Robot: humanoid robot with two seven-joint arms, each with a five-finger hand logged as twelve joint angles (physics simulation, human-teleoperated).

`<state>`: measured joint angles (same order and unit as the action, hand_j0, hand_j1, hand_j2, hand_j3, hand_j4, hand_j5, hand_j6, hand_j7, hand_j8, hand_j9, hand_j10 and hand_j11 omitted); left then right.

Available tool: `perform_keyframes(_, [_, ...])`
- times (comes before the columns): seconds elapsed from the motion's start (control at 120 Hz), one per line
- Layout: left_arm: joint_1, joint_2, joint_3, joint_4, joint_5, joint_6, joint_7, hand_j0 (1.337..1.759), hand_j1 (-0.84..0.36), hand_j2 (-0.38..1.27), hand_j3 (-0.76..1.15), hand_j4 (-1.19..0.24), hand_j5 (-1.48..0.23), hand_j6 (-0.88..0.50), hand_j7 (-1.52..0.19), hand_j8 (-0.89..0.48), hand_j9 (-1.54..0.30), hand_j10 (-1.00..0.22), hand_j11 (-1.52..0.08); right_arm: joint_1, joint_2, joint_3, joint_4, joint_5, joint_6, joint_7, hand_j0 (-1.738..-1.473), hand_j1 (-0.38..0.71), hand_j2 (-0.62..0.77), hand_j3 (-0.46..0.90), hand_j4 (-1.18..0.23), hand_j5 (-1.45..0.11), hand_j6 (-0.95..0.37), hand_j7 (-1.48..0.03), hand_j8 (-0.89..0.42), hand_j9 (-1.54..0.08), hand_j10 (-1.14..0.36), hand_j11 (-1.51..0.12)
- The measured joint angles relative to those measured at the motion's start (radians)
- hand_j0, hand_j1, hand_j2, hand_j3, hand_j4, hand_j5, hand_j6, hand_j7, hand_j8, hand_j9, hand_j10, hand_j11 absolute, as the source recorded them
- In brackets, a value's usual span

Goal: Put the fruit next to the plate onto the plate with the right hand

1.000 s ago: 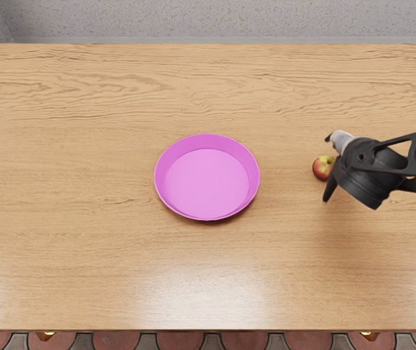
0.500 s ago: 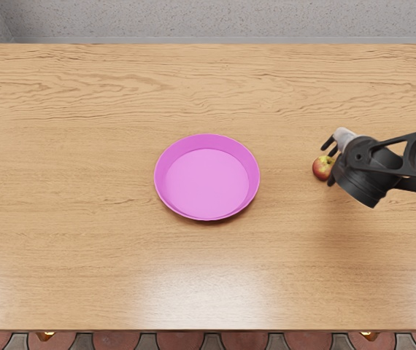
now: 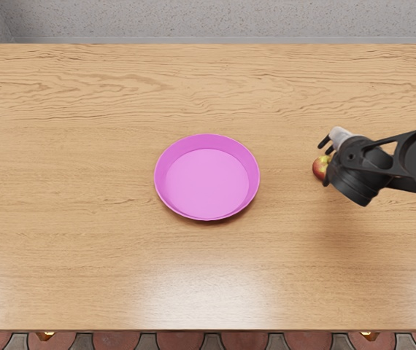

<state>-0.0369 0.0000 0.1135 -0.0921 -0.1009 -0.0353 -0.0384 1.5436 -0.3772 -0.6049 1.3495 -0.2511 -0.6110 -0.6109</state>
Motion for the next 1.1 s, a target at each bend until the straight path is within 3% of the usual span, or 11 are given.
perform_keyframes(0.217, [-0.001, 0.000, 0.000, 0.000, 0.000, 0.000, 0.000, 1.658, 0.07, 0.05, 0.00, -0.23, -0.30, -0.23, -0.30, -0.23, -0.30, -0.23, -0.30, -0.012, 0.029, 0.000, -0.008, 0.002, 0.000, 0.000, -1.658, 0.07, -0.07, 0.00, -0.35, -0.45, -0.35, -0.45, -0.34, -0.45, -0.35, -0.45])
perform_keyframes(0.442, [-0.001, 0.000, 0.000, 0.000, 0.000, 0.000, 0.000, 1.658, 0.07, 0.05, 0.00, -0.23, -0.30, -0.23, -0.30, -0.23, -0.30, -0.23, -0.30, -0.012, 0.033, 0.001, -0.011, 0.004, 0.000, 0.004, -1.658, 0.20, -0.09, 0.00, -0.46, -0.59, -0.46, -0.59, -0.42, -0.59, -0.46, -0.59])
perform_keyframes(0.567, [-0.001, 0.000, 0.000, 0.000, 0.000, 0.000, 0.000, 1.658, 0.07, 0.05, 0.00, -0.23, -0.30, -0.23, -0.30, -0.23, -0.30, -0.23, -0.30, -0.022, 0.034, 0.002, -0.024, -0.001, 0.001, 0.005, -1.654, 0.26, 0.01, 0.00, -0.52, -0.68, -0.47, -0.68, -0.41, -0.68, -0.52, -0.68])
perform_keyframes(0.658, [-0.001, 0.000, 0.000, 0.000, 0.000, 0.000, 0.000, 1.658, 0.07, 0.05, 0.00, -0.23, -0.30, -0.23, -0.30, -0.23, -0.30, -0.23, -0.30, -0.039, 0.037, 0.003, -0.044, -0.006, 0.003, 0.013, -1.647, 0.20, 0.01, 0.00, -0.56, -0.75, -0.52, -0.73, -0.45, -0.75, -0.56, -0.75])
perform_keyframes(0.892, [-0.001, 0.000, 0.000, 0.000, 0.000, 0.000, 0.000, 1.658, 0.07, 0.05, 0.00, -0.23, -0.30, -0.23, -0.30, -0.23, -0.30, -0.23, -0.30, -0.045, 0.034, 0.008, -0.056, 0.009, 0.001, 0.023, -1.648, 0.22, 0.14, 0.00, -0.67, -0.86, -0.55, -0.87, -0.48, -0.88, -0.67, -0.88])
perform_keyframes(1.1, [-0.001, 0.000, 0.000, 0.000, 0.000, 0.000, 0.000, 1.658, 0.07, 0.05, 0.00, -0.23, -0.30, -0.23, -0.30, -0.23, -0.30, -0.23, -0.30, 0.022, -0.015, 0.011, 0.002, 0.043, 0.001, 0.023, -1.651, 0.24, 0.25, 0.00, -0.72, -0.94, -0.56, -0.93, -0.47, -0.95, -0.66, -0.95])
